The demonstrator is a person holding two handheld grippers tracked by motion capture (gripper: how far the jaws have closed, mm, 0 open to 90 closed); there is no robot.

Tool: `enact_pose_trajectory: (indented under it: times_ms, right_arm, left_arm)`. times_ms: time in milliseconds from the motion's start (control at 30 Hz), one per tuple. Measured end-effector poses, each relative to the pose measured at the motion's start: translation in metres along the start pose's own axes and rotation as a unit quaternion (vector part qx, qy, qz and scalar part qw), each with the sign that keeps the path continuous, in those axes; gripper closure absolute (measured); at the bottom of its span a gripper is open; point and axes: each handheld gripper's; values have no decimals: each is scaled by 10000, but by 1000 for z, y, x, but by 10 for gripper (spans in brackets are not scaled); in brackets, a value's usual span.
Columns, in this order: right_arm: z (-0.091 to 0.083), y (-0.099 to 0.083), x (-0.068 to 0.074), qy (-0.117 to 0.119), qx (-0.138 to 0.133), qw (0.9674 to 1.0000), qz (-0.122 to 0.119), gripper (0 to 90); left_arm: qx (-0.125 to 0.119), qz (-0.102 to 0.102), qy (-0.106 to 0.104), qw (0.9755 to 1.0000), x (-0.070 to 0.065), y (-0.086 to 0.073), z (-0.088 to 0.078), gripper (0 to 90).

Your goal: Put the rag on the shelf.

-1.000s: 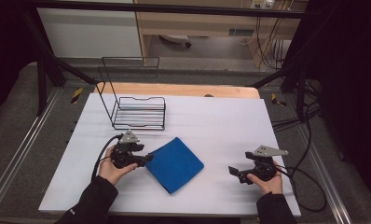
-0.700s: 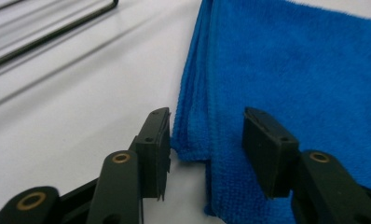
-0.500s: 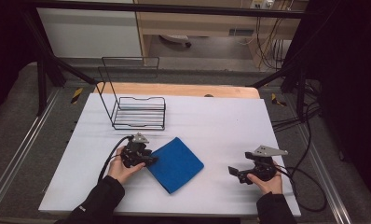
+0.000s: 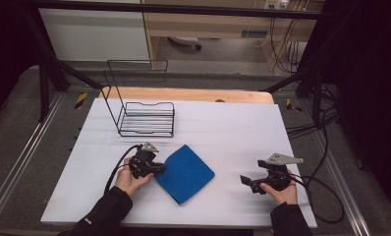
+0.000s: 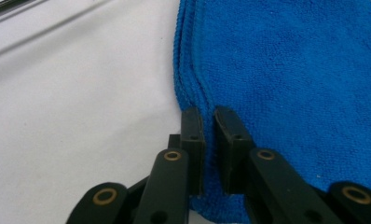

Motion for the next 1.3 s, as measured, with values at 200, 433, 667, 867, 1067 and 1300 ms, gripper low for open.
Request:
enact_pose_trajectory:
  times_ms: [200,433,667,867,1067,1300]
  right_arm:
    - [0,0,0,22,-2,10000,5,7]
    - [0,0,1,32,-15,10000,12,7]
    - [1,1,2,43,-14,10000,1,7]
    - [3,1,5,41,2,10000,-2,10]
    - [9,8,17,-57,-160,9999,-11,38]
    - [37,30,49,-356,-19,9994,42,49]
  left_arm:
    - [-65,-27,-89,9999,-2,0,-6,847]
    - [-91,-69,44,9999,-11,-7,-22,851]
    - [-117,-262,169,9994,-14,-23,-36,851]
    - [-214,-450,171,9986,-19,-37,-45,850]
    - [-377,-591,182,9974,-25,-50,-47,835]
    - [-500,-321,379,9975,-23,-48,-44,732]
Point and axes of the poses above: each handheld gripper's, and its own axes: z roughly forward along the jaws, y roughly out of its top, x roughly to its left, and after that the axes turned 2 degrees about z, right-handed
